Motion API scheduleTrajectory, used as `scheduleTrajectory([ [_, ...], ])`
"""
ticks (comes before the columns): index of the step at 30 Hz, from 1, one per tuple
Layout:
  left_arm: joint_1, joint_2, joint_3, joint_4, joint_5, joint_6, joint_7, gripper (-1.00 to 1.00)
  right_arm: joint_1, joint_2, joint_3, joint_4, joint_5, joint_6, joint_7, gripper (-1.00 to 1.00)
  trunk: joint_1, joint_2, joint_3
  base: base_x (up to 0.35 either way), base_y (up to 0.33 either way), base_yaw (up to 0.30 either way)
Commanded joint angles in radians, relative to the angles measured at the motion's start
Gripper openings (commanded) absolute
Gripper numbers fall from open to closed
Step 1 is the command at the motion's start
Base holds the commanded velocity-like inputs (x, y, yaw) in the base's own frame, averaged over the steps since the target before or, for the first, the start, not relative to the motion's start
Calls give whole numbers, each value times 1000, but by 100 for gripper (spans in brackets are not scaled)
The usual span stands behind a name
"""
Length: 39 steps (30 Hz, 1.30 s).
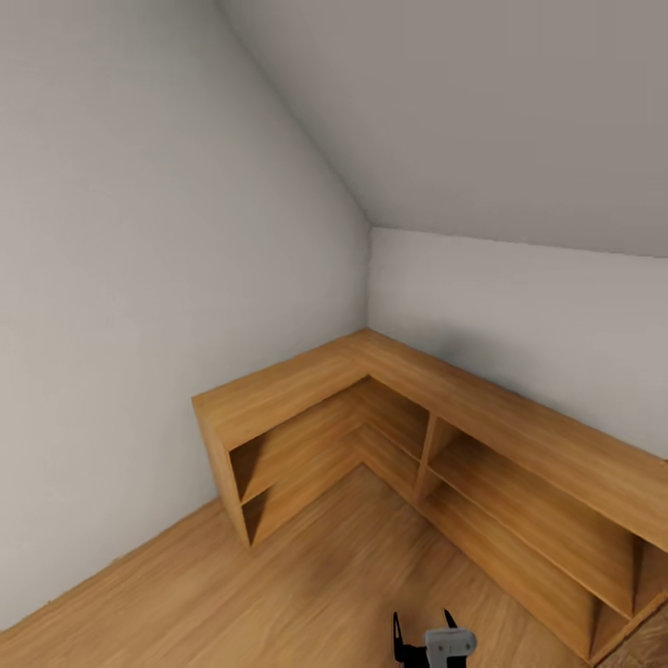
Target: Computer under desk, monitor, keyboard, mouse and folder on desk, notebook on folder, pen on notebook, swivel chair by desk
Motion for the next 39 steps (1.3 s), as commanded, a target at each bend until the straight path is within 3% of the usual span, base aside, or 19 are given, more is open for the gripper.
scheduleTrajectory([
  [1,0,0,-3,0,5,-3,3,100,-1,0,5,-5,-10,-1,-6,100,1,-2,-2,283,0,-300],
  [9,0,0,-2,0,5,-3,3,100,-1,2,-1,-14,-70,-1,-5,100,1,-2,-2,306,32,-300],
  [39,0,0,-2,0,5,-4,3,100,-1,2,0,-15,-76,-1,-4,100,1,-2,-2,299,205,-286],
])
